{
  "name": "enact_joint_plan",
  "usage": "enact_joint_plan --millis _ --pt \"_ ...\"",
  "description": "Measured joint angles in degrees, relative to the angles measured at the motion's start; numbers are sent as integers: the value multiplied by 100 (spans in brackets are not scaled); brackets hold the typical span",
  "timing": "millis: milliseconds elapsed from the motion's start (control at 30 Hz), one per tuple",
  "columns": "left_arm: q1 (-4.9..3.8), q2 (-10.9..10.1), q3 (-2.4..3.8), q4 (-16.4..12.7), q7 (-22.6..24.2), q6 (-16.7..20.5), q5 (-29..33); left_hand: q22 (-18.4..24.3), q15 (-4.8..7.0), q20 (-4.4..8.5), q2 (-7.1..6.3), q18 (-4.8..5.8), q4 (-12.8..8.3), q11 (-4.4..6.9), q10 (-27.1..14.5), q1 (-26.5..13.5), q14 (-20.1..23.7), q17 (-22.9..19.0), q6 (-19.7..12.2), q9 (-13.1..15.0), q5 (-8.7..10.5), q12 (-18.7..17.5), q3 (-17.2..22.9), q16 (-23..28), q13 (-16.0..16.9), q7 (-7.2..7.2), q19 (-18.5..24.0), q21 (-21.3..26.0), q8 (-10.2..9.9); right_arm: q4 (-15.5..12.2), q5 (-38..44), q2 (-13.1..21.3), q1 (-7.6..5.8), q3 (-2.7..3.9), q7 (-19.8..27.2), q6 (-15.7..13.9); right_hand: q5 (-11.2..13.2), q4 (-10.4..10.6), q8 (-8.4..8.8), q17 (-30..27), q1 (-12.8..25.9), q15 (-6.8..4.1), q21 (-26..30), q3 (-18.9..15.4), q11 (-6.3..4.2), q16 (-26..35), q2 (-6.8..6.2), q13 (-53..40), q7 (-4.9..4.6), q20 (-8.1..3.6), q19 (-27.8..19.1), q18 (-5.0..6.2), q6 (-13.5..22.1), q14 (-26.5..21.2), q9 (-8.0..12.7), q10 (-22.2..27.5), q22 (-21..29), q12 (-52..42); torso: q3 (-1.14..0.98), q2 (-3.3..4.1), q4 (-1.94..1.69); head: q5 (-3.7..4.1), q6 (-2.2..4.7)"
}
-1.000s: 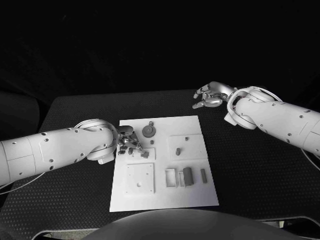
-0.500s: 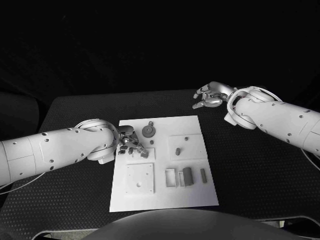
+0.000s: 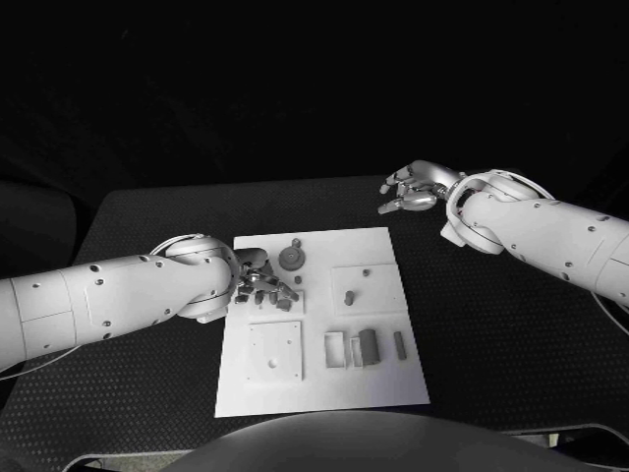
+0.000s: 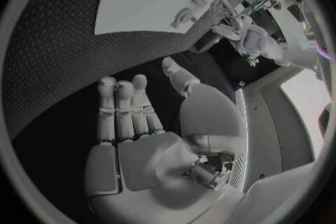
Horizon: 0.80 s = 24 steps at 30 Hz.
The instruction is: Assemble the parts on the task board
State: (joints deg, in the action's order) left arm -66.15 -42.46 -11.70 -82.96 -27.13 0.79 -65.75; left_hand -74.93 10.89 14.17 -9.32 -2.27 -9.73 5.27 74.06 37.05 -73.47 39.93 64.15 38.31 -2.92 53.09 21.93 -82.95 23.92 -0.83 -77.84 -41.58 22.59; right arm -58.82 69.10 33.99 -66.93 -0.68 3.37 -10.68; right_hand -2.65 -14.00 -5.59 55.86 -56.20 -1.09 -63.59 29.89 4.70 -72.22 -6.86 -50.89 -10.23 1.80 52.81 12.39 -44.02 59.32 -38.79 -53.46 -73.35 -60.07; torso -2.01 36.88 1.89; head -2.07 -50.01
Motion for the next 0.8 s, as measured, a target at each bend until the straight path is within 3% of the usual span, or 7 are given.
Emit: enact_joint_plan --millis 200,533,800 --pt "-15 97 -5 -18 -179 -131 -406 0 20 17 6 -3 39 54 54 -264 1 49 39 24 0 -30 -118 -46 -7 39 -17 -4 85 -2 1 1 0 0 -1 2 0 0 0 -1 0 0 0 0 0 0 0 0 8 0 0 0 8 0 0 0 0 0 1 -1 -1 4 0" --pt "-25 343 -31 28 -436 -411 -810 1 31 16 241 -37 1 58 106 -445 9 120 70 23 0 -30 -191 -89 -5 36 -17 -67 123 -5 5 -7 0 0 -3 5 0 0 0 -5 0 0 0 0 0 0 0 -1 9 0 0 0 9 0 -1 0 0 0 -3 -1 0 -6 0" --pt "-25 396 -46 88 -580 -609 -978 1 31 15 324 -38 -87 58 106 -472 10 130 71 17 0 -52 -245 -89 1 36 -17 -89 143 -3 7 -16 0 0 -5 6 0 0 0 -5 0 0 0 0 0 0 0 5 9 0 0 0 10 0 -1 0 0 0 -5 -1 6 -12 0"
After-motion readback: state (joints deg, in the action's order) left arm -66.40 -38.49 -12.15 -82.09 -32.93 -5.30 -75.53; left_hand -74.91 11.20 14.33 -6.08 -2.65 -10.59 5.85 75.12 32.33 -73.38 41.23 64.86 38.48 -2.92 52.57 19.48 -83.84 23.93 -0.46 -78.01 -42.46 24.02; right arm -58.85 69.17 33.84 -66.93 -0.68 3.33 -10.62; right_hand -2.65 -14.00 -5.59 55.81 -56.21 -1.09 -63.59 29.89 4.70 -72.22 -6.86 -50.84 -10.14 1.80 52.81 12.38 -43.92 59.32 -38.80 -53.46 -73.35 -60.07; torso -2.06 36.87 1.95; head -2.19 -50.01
